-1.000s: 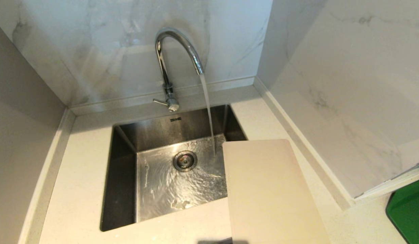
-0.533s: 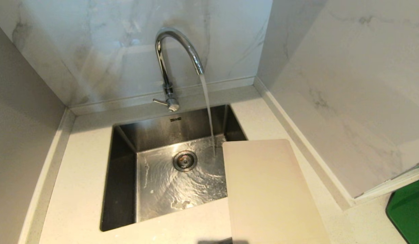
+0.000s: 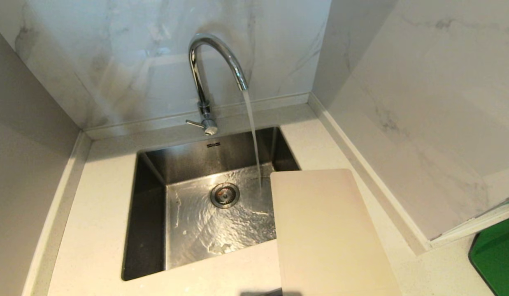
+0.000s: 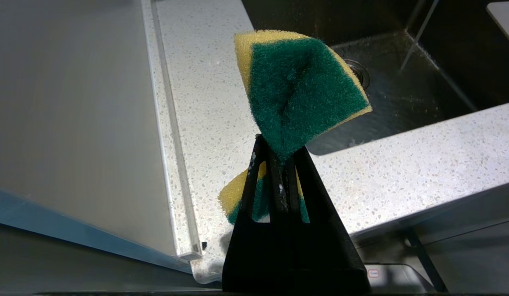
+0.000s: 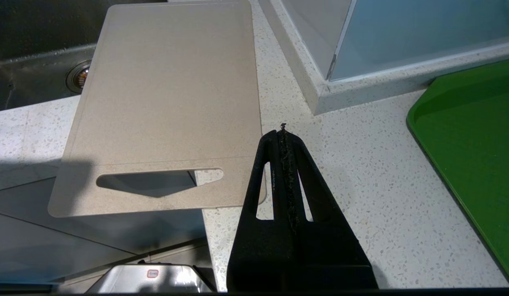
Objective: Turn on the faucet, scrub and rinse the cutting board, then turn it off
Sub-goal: Pick up the cutting board
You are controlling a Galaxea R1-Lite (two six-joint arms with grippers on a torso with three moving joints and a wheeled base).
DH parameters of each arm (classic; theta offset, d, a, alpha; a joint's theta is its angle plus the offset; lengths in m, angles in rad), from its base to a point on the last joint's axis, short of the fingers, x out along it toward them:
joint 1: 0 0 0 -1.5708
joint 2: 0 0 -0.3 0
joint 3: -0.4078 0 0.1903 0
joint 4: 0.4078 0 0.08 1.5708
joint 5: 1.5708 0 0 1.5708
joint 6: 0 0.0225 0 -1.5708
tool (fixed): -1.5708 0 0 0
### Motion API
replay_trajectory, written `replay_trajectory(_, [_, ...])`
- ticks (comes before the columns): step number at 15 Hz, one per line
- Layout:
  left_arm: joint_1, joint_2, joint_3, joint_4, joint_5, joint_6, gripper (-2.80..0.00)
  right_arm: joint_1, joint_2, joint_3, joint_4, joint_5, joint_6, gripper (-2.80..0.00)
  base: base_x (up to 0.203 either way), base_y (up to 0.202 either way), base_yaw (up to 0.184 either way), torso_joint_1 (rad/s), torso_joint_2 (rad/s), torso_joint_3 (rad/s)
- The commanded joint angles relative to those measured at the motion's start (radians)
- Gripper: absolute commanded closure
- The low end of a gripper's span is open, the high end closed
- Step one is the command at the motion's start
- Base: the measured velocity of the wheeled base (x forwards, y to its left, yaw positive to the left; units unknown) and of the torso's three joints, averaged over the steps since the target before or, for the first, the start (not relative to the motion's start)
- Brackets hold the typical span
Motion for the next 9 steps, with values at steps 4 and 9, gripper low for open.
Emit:
replay_trajectory(4, [0.000, 0.000, 0.003, 0.000, 0.000, 0.000, 0.00, -0.001, 0.000, 0.000, -0.001, 0.000, 0.000, 0.00, 0.000, 0.000, 0.000, 0.000, 0.00, 0.000])
replay_trajectory(9, [0.000, -0.001, 0.003, 0.000, 0.000, -0.001, 0.00, 0.000, 0.000, 0.000, -0.001, -0.001, 0.002, 0.00, 0.000, 0.000, 0.000, 0.000, 0.00, 0.000])
